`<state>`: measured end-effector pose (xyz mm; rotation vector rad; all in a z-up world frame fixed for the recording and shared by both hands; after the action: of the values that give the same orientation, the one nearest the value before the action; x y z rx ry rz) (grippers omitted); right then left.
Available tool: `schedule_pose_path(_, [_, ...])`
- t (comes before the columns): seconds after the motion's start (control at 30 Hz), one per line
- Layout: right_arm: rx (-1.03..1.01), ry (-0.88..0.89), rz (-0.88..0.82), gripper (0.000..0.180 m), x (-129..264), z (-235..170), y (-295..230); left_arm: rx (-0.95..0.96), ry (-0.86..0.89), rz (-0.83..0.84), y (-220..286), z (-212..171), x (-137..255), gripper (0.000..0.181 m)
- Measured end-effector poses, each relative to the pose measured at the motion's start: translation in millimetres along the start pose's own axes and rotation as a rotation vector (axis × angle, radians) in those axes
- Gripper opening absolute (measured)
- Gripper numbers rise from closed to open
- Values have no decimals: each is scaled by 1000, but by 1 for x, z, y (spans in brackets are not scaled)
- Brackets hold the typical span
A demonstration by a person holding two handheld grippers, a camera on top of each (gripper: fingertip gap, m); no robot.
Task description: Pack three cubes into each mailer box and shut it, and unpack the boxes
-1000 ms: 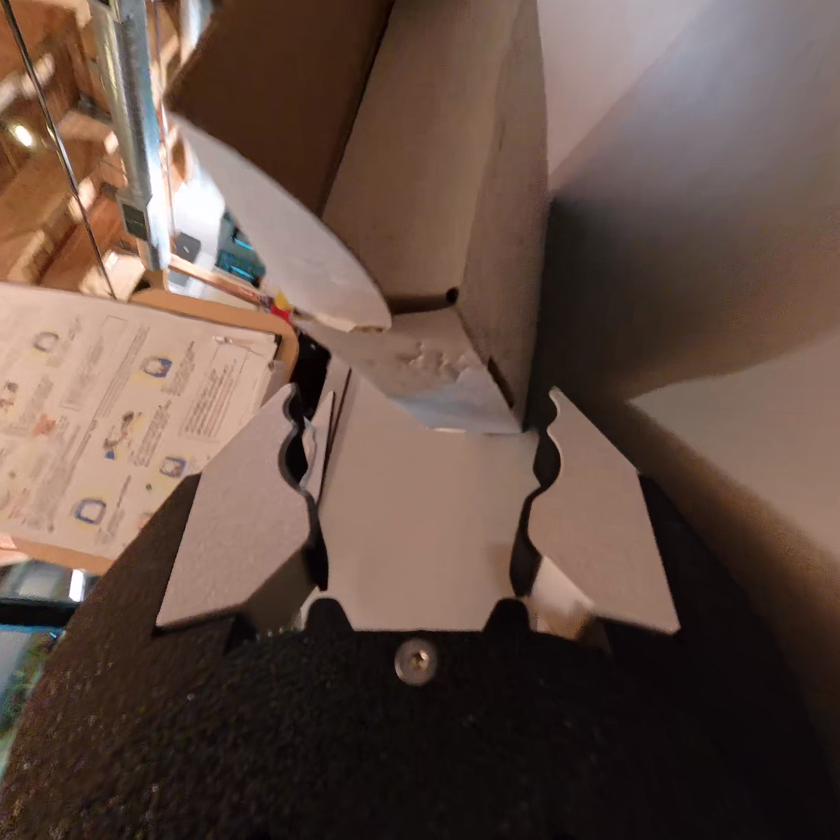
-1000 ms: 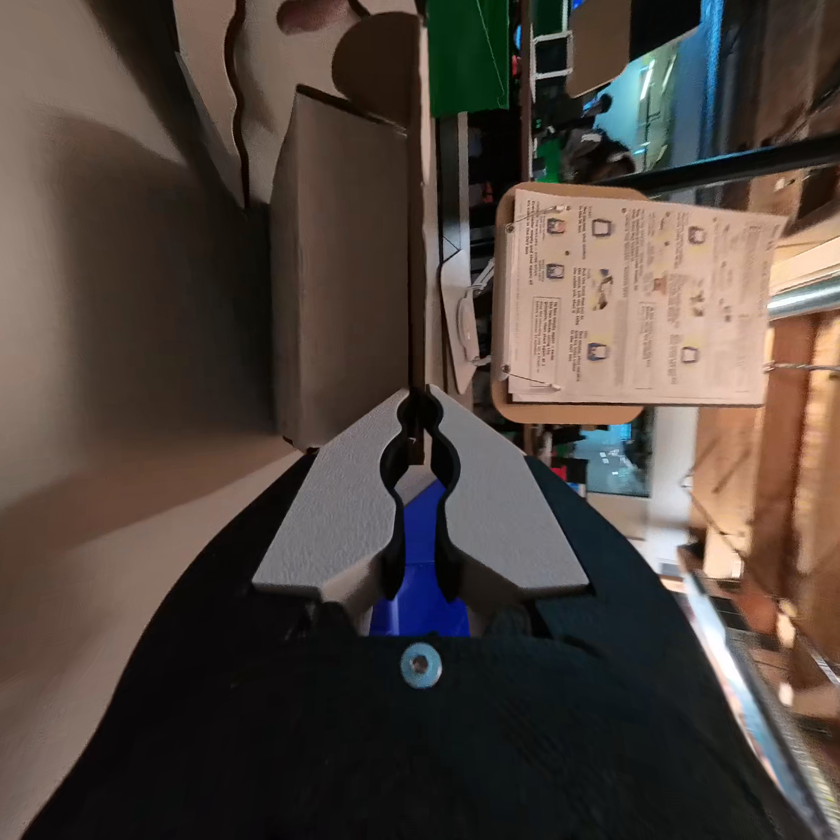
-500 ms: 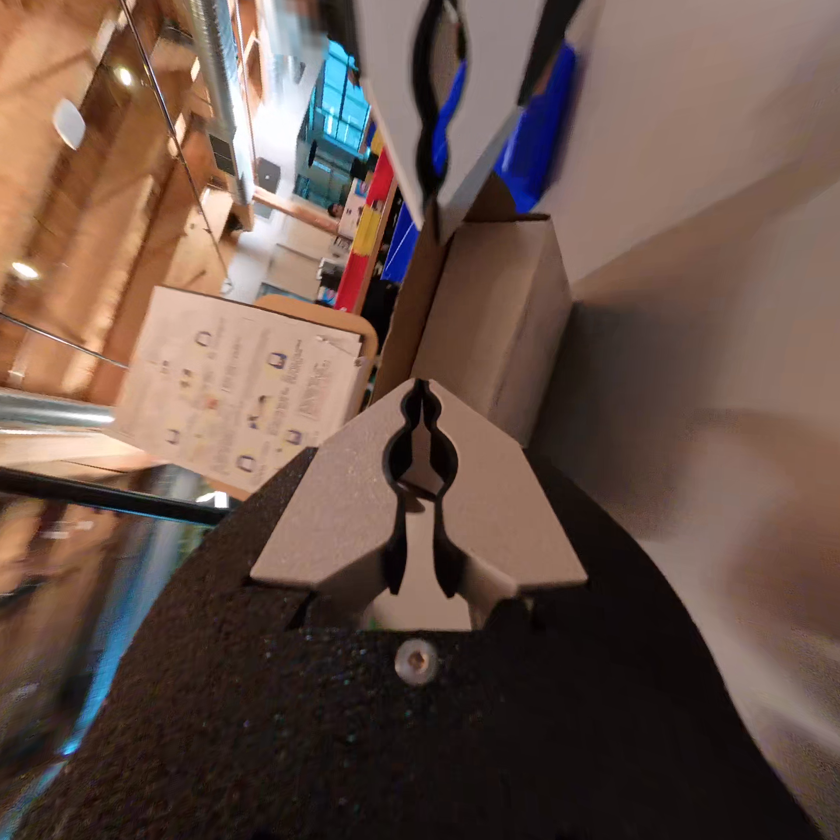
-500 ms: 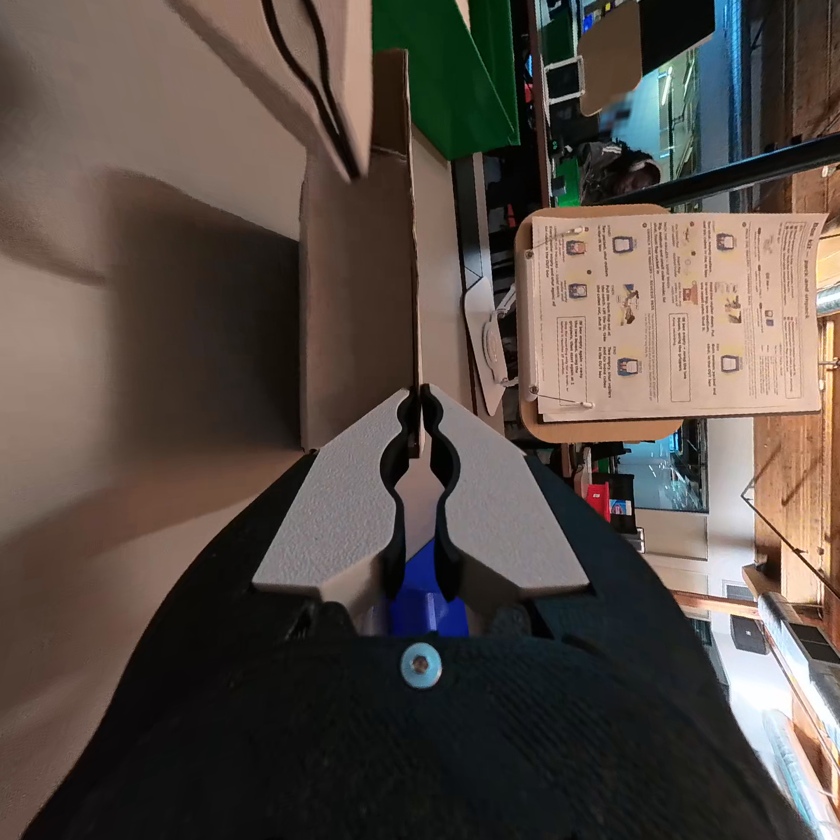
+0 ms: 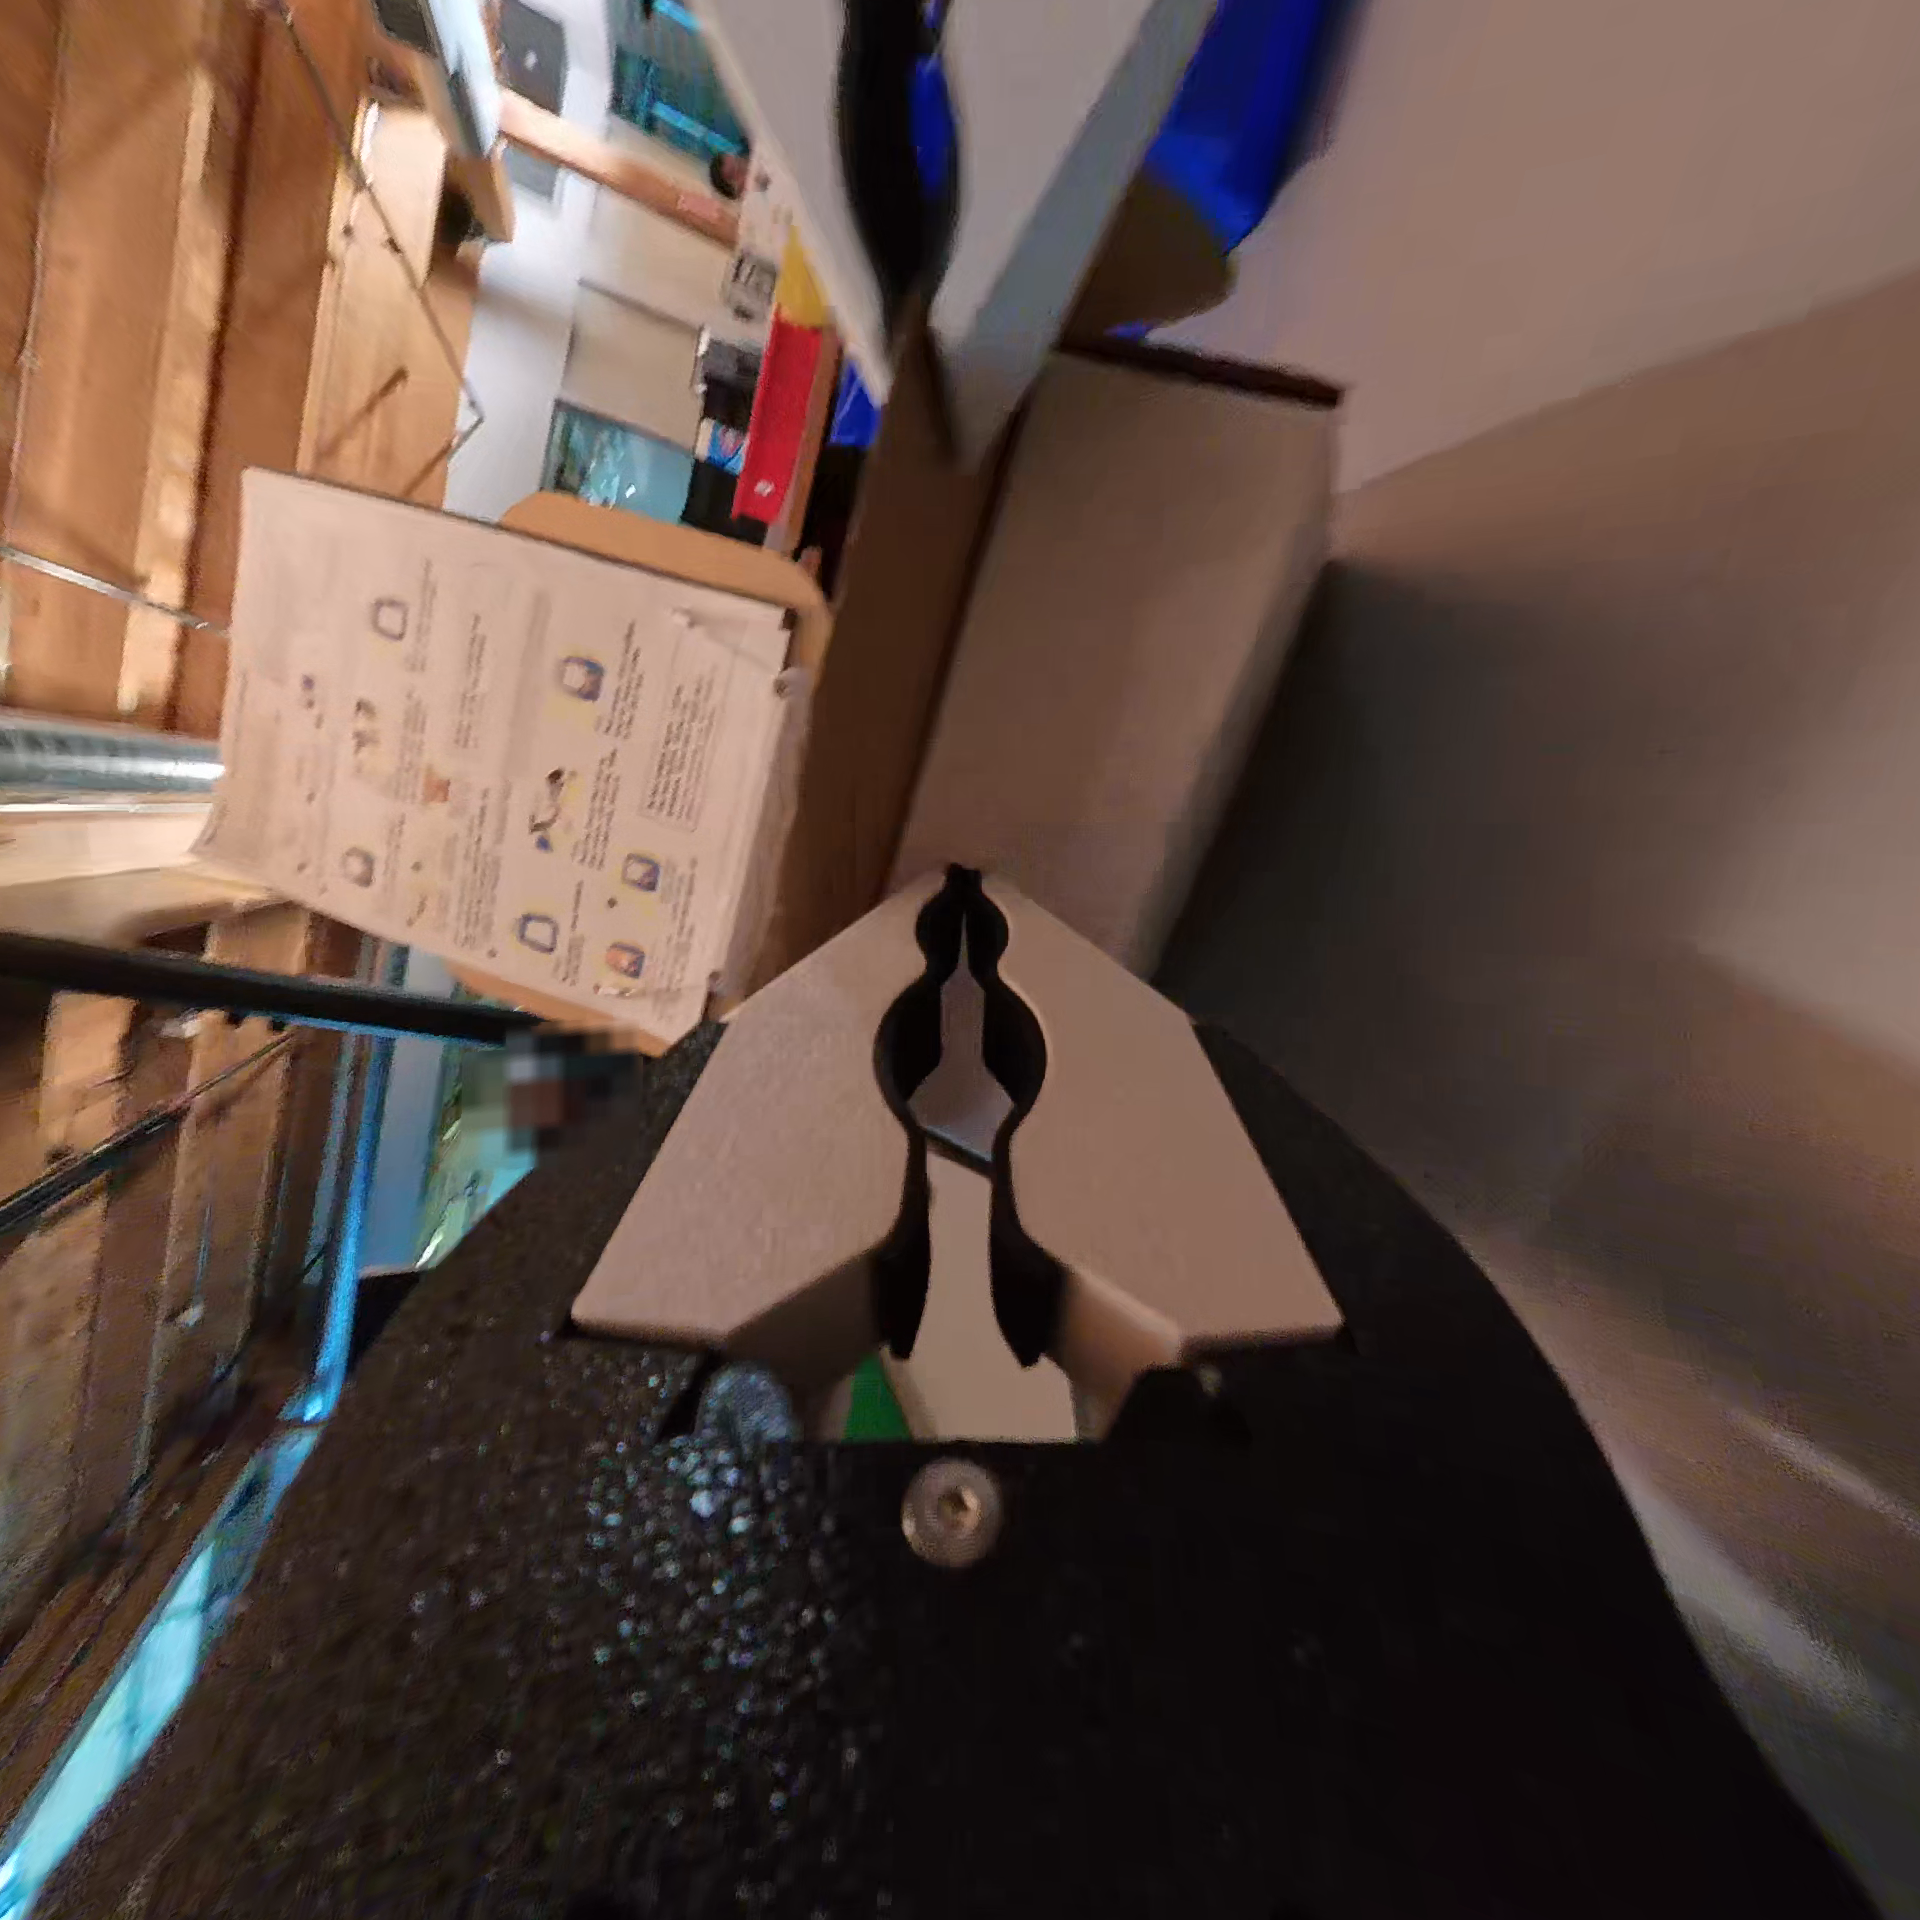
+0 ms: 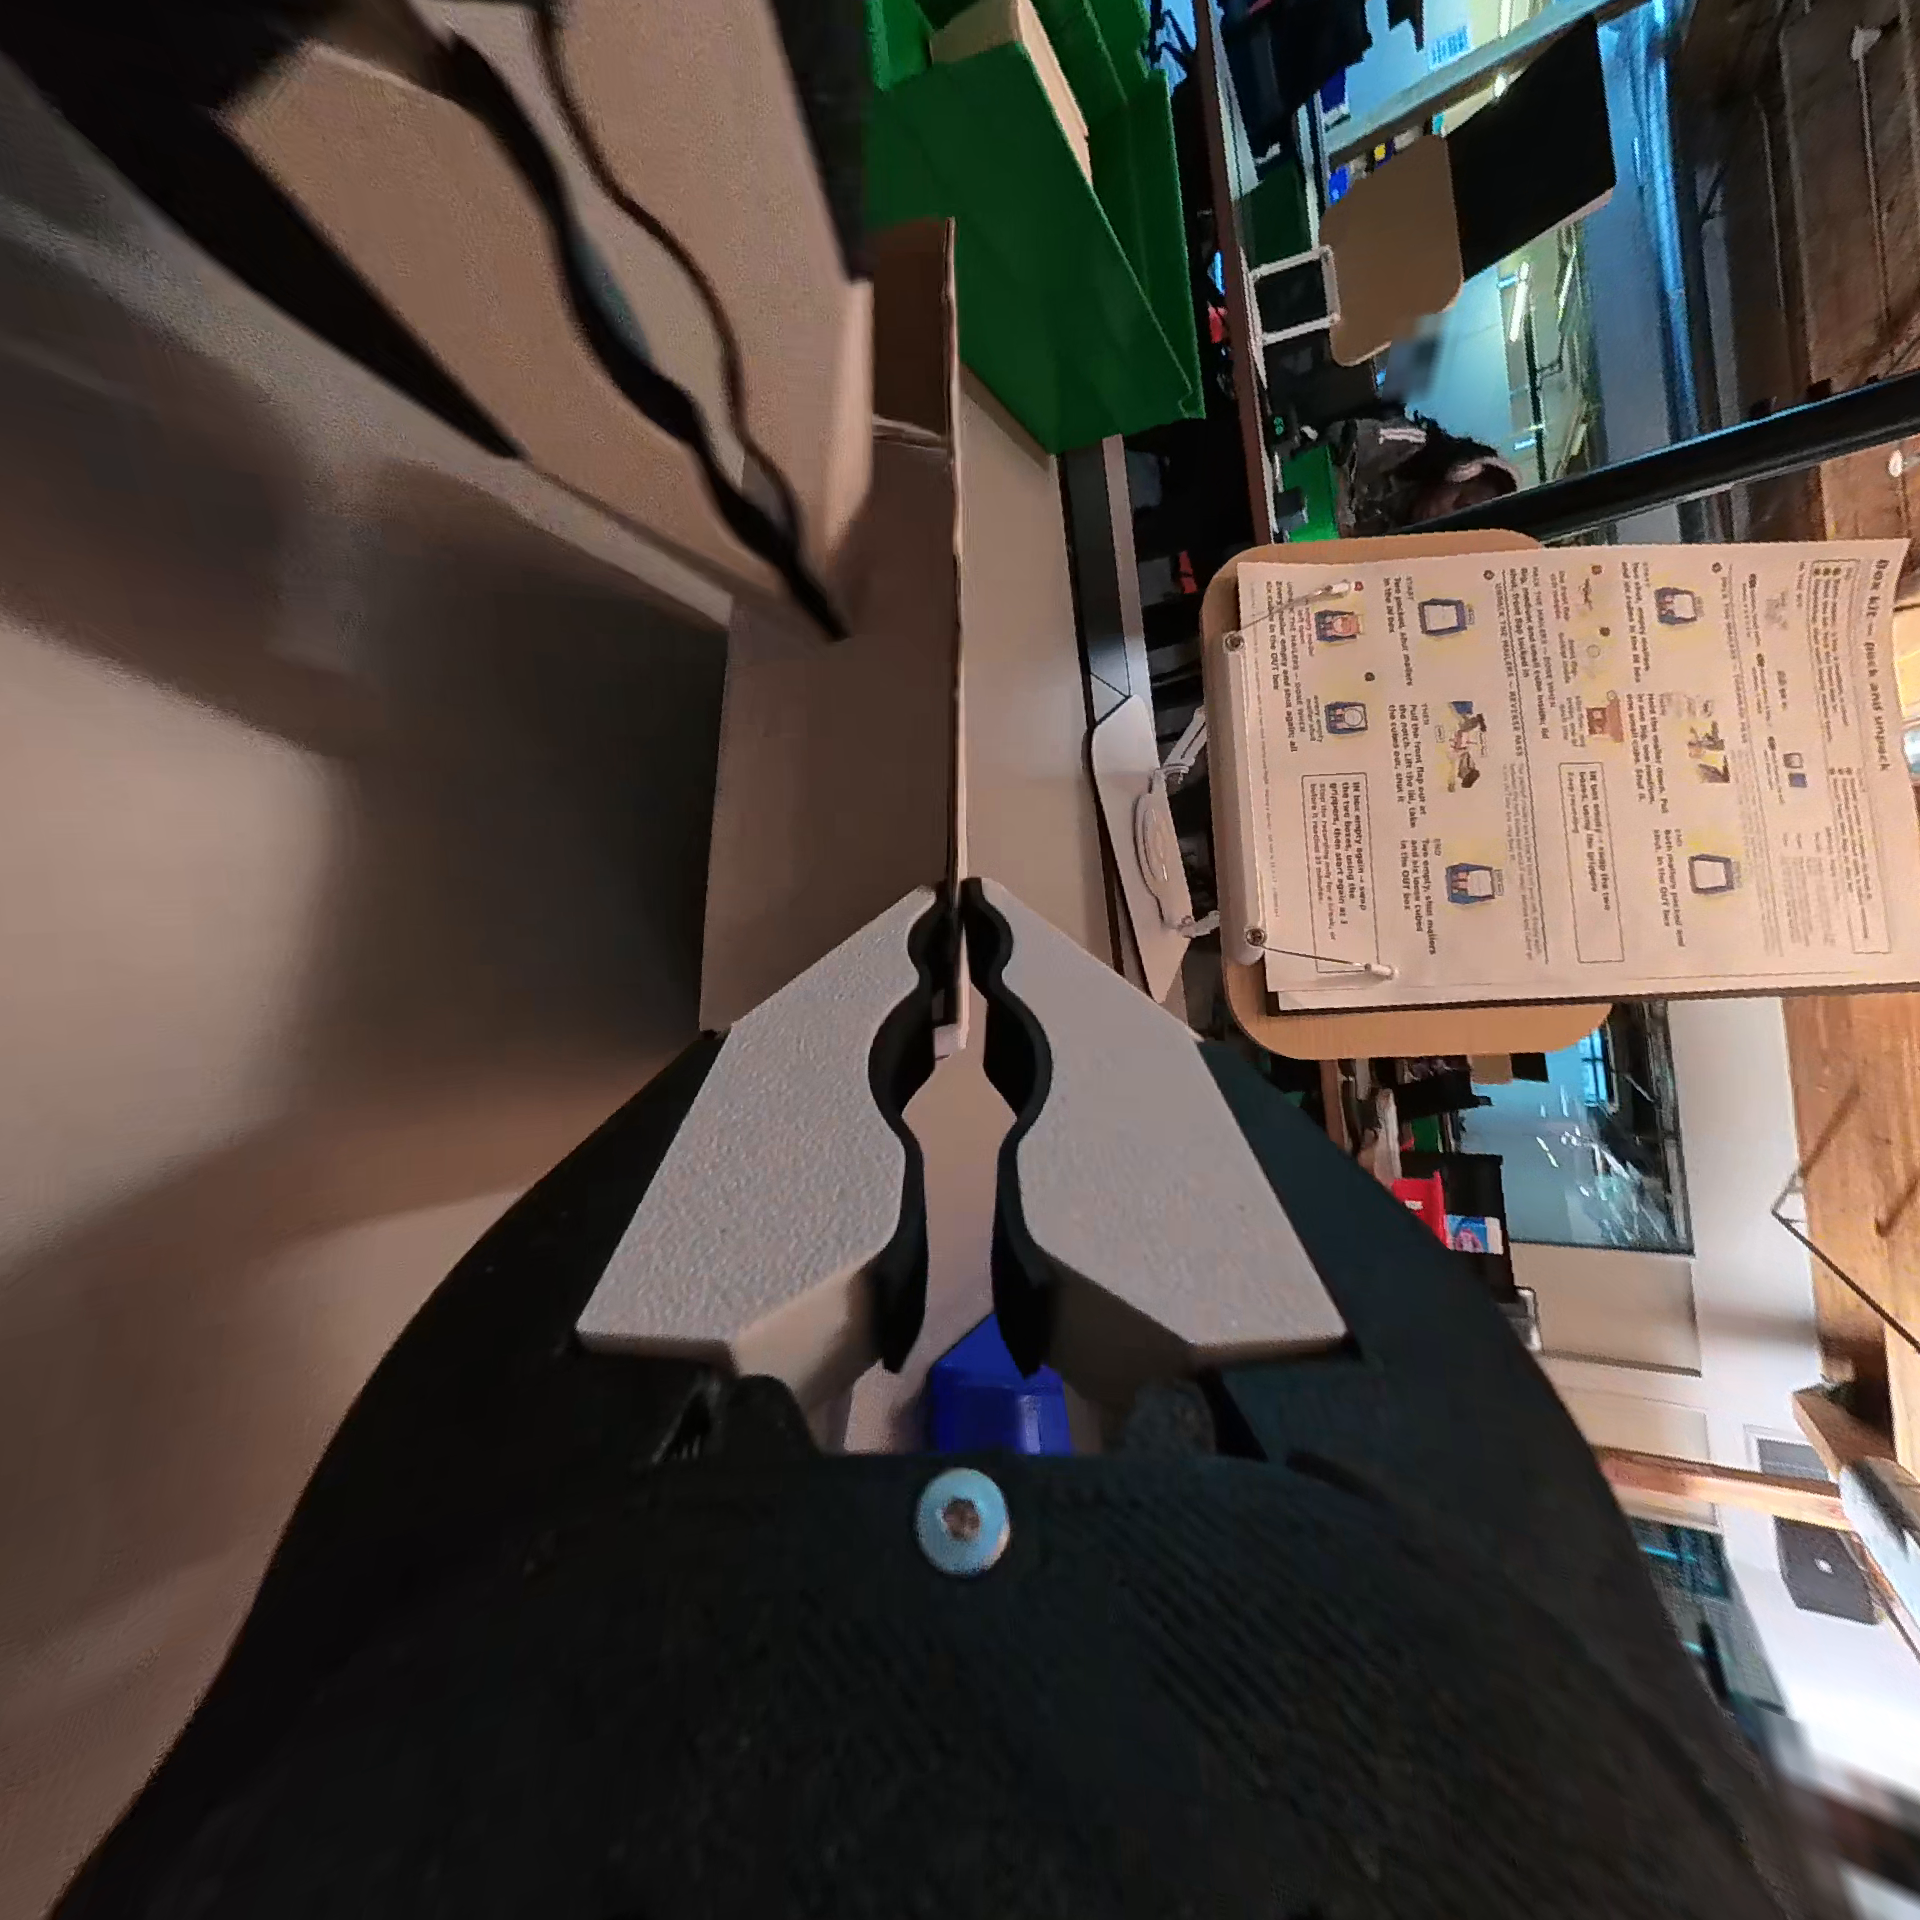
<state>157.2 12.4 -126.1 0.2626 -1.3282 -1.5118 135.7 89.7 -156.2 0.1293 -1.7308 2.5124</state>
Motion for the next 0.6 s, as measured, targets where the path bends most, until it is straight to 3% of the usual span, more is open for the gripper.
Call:
schedule_pose_path(0.1, [-10,6,11,0,0,-1,-3,-62,-38,27,1,-7,-11,0])
schedule_pose_path(0.2, [-8,-2,-7,0,-4,-6,0,-111,-74,-133,40,-13,-17,0])
schedule_pose_path(0.27, [-37,39,-14,0,-3,-5,6,-157,-41,-124,52,-12,-18,0])
schedule_pose_path(0.43, [-12,46,-35,0,-3,-8,15,33,15,-16,14,3,-13,0])
schedule_pose_path(0.5, [-6,49,-52,0,-4,-7,21,56,-62,19,1,-14,-23,0])
schedule_pose_path(0.6, [3,40,-83,0,-7,-8,37,86,-186,-94,14,-41,-38,0])
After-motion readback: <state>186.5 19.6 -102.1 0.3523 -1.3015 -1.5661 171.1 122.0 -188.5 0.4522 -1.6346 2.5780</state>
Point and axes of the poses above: each gripper's, where its closed fingertips meet, x back along the fingers, z out of its top, y = z × x across the jaws, the point moved 3 cm from there along x, back along the fingers, and after that the axes turned 5 degrees about z, right-handed, at the moved point
